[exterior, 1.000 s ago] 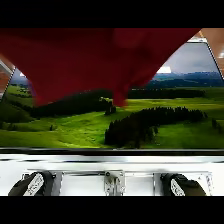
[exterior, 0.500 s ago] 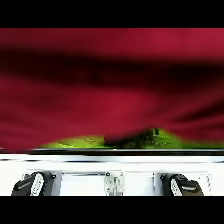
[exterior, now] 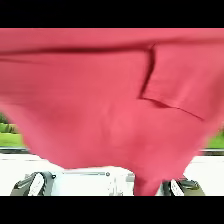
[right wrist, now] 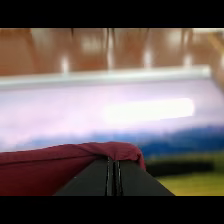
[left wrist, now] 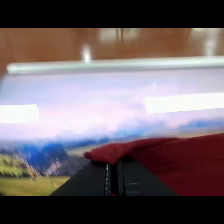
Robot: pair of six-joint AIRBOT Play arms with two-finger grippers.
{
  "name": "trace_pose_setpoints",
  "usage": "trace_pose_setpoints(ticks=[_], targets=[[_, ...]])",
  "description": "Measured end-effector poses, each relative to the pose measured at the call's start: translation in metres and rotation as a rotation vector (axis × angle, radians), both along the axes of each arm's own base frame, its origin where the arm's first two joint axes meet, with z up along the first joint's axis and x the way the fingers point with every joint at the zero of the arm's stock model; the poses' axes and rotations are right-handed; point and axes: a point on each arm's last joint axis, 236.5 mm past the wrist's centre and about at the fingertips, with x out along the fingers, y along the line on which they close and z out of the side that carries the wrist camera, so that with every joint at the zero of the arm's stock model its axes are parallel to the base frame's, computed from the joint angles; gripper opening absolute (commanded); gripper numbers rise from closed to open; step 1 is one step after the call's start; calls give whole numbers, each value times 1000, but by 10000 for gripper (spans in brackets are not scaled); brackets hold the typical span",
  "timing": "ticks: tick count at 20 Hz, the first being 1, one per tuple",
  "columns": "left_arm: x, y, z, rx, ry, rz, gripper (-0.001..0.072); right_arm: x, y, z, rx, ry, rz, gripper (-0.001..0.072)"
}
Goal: Fold the shirts.
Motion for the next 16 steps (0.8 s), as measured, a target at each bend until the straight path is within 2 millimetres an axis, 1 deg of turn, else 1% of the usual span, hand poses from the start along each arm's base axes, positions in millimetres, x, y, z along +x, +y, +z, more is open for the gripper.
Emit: trace_pose_setpoints(ticks=[2,4,5,6,7,9,11,13,14,16], targets=[[27,13,-50,-63,145,-6,41,36,-3,-60,34,213,0,63],[54,27,-111,-141,307,-8,41,75,0,-126,82,402,22,63],[67,34,-144,-182,393,-7,41,96,5,-160,114,478,41,63],[79,40,-176,-218,472,-6,41,117,10,-190,148,527,58,63],[92,44,-200,-248,524,-7,41,141,16,-220,192,562,75,63],[124,50,-244,-302,585,-4,41,189,29,-267,284,562,102,63],[164,50,-273,-367,562,-2,41,236,38,-300,376,501,111,63],[208,47,-291,-428,491,15,41,274,44,-322,456,427,100,63],[230,46,-298,-450,444,30,41,290,46,-331,477,391,94,63],[267,41,-314,-457,365,59,41,314,48,-347,478,330,89,63]])
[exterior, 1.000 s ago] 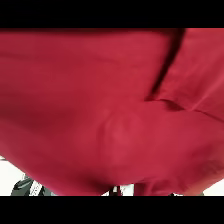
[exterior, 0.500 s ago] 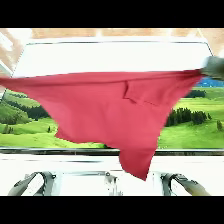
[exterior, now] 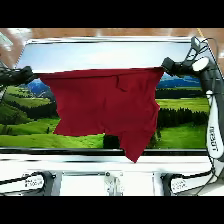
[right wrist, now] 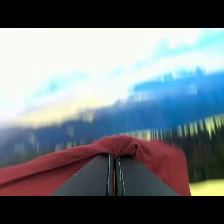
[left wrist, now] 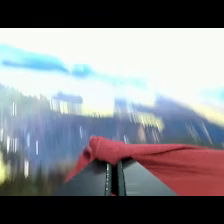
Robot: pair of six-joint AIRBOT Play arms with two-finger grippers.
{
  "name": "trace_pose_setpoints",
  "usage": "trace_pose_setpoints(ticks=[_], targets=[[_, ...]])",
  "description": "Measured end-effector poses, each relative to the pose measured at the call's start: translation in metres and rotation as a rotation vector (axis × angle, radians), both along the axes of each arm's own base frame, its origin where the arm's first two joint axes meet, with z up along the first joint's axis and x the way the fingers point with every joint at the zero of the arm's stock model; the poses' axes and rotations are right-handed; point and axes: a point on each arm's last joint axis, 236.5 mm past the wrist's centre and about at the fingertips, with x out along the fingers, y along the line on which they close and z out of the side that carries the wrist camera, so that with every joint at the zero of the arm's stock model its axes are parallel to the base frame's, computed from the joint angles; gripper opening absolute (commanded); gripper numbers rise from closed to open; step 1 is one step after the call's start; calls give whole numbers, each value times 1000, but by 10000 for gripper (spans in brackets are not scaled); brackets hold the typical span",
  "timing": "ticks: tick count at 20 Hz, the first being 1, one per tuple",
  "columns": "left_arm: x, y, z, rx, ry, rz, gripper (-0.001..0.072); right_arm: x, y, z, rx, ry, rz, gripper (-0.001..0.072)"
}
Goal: Fold the shirts.
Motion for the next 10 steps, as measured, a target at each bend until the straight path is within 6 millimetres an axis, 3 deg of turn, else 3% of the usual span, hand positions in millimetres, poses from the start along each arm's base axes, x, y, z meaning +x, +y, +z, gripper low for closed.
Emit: trace_pose_setpoints(ticks=[5,10], targets=[[65,-28,-39,70,-140,69,41,46,-5,-18,-96,-166,-51,63],[90,-53,-77,115,-175,91,41,62,-11,-41,-144,-201,-75,63]])
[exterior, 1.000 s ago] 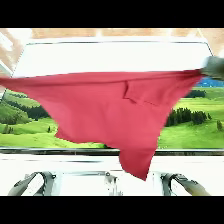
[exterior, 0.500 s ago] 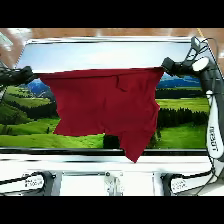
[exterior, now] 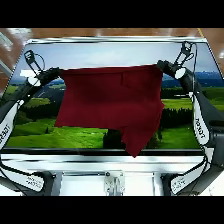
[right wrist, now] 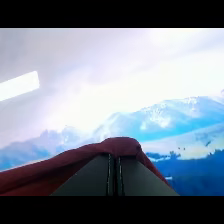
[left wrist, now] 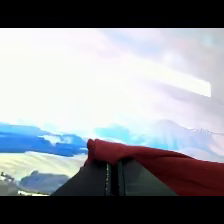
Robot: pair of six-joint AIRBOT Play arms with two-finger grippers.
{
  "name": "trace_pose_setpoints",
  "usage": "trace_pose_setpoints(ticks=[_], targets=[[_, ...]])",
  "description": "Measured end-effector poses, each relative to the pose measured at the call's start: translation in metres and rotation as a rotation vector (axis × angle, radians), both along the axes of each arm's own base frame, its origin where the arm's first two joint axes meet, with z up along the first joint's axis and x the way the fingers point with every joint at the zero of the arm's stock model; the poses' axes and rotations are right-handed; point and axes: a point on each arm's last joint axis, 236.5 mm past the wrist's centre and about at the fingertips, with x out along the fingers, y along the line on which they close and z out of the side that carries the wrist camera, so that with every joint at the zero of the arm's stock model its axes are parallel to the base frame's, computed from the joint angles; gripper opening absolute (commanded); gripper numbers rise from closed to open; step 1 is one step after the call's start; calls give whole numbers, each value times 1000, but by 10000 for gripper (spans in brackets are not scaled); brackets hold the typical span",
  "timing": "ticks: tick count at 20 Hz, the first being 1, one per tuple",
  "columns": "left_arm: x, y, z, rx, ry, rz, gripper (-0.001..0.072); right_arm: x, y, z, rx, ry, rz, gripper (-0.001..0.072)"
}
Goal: Fold the shirts.
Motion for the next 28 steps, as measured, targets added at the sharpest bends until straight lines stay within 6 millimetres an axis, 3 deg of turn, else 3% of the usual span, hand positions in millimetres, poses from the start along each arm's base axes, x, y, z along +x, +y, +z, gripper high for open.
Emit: trace_pose_setpoints(ticks=[4,7,10,14,17,18,19,20,21,22,26,28], targets=[[-3,-15,-22,-19,65,-47,41,-8,7,-31,2,89,33,63],[-12,-17,-29,-46,156,-121,40,-26,12,-46,15,192,77,63],[-31,-10,-35,-105,277,-183,41,-61,17,-59,15,354,150,62],[-56,7,-46,-205,407,-184,41,-123,25,-89,35,637,205,63],[-66,6,-59,-259,476,-178,43,-150,36,-103,34,748,230,63],[-68,3,-64,-269,494,-182,79,-153,39,-105,34,761,231,76],[-70,-1,-70,-278,515,-188,228,-157,39,-107,33,778,230,149],[-72,-5,-74,-284,528,-192,409,-158,39,-108,33,783,228,329],[-73,-8,-76,-292,539,-194,476,-160,40,-107,36,787,226,531],[-74,-8,-77,-296,544,-196,476,-160,40,-105,35,783,226,588],[-77,13,-58,-306,569,-212,475,-161,27,-68,11,727,230,581],[-96,33,-51,-279,649,-235,475,-175,9,-47,-15,743,223,545]])
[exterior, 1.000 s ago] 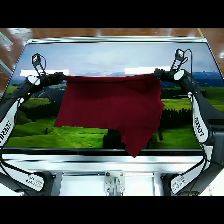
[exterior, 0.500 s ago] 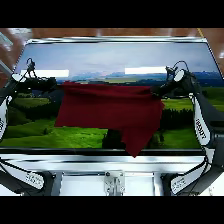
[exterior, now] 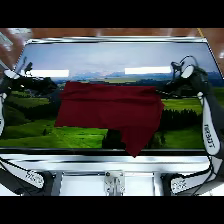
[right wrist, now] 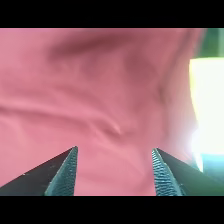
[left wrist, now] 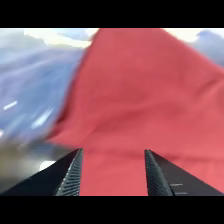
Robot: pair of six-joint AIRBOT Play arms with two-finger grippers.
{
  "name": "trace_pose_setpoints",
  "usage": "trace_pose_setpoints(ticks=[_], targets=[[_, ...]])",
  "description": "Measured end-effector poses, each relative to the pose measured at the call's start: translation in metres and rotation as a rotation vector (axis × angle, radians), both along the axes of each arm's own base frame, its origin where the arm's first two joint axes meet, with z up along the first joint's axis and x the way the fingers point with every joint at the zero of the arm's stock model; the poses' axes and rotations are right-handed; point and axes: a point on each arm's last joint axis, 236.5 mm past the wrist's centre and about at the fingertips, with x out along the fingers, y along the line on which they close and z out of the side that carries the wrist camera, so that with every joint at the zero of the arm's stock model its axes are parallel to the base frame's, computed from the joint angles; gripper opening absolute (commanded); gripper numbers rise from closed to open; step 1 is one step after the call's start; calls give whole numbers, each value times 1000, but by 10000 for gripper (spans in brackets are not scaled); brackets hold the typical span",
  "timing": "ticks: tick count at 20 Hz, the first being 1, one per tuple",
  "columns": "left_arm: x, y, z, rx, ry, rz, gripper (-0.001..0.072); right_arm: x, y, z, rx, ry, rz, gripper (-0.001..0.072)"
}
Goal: Fold the shirts.
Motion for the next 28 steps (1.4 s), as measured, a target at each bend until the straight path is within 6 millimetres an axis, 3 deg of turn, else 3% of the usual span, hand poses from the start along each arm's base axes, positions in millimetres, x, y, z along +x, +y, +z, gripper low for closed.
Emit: trace_pose_setpoints(ticks=[2,4,5,7,9,12,20,21,22,23,24,25,28], targets=[[-49,19,-11,36,177,-82,477,-32,-27,4,-32,91,-1,549],[-100,33,-21,37,336,-134,626,-78,-46,-4,-18,222,-15,551],[-120,36,-25,22,384,-142,666,-96,-49,-9,10,262,-33,550],[-153,34,-32,-26,435,-151,666,-128,-44,-18,100,309,-73,550],[-175,28,-43,-64,459,-150,666,-138,-36,-25,169,287,-121,550],[-191,18,-58,-110,465,-141,665,-141,-26,-29,235,253,-166,550],[-187,-13,-75,-208,425,-123,652,-138,-18,-29,293,222,-204,550],[-186,-19,-76,-218,427,-128,556,-139,-18,-29,294,223,-204,550],[-183,-22,-79,-218,420,-126,373,-139,-17,-28,298,223,-205,550],[-180,-24,-83,-208,411,-126,259,-139,-17,-28,299,224,-205,551],[-176,-27,-84,-205,401,-123,172,-139,-17,-28,299,224,-205,577],[-174,-31,-85,-210,397,-125,70,-140,-17,-29,298,227,-207,646],[-171,-41,-85,-224,394,-135,40,-153,-15,-38,295,270,-205,658]])
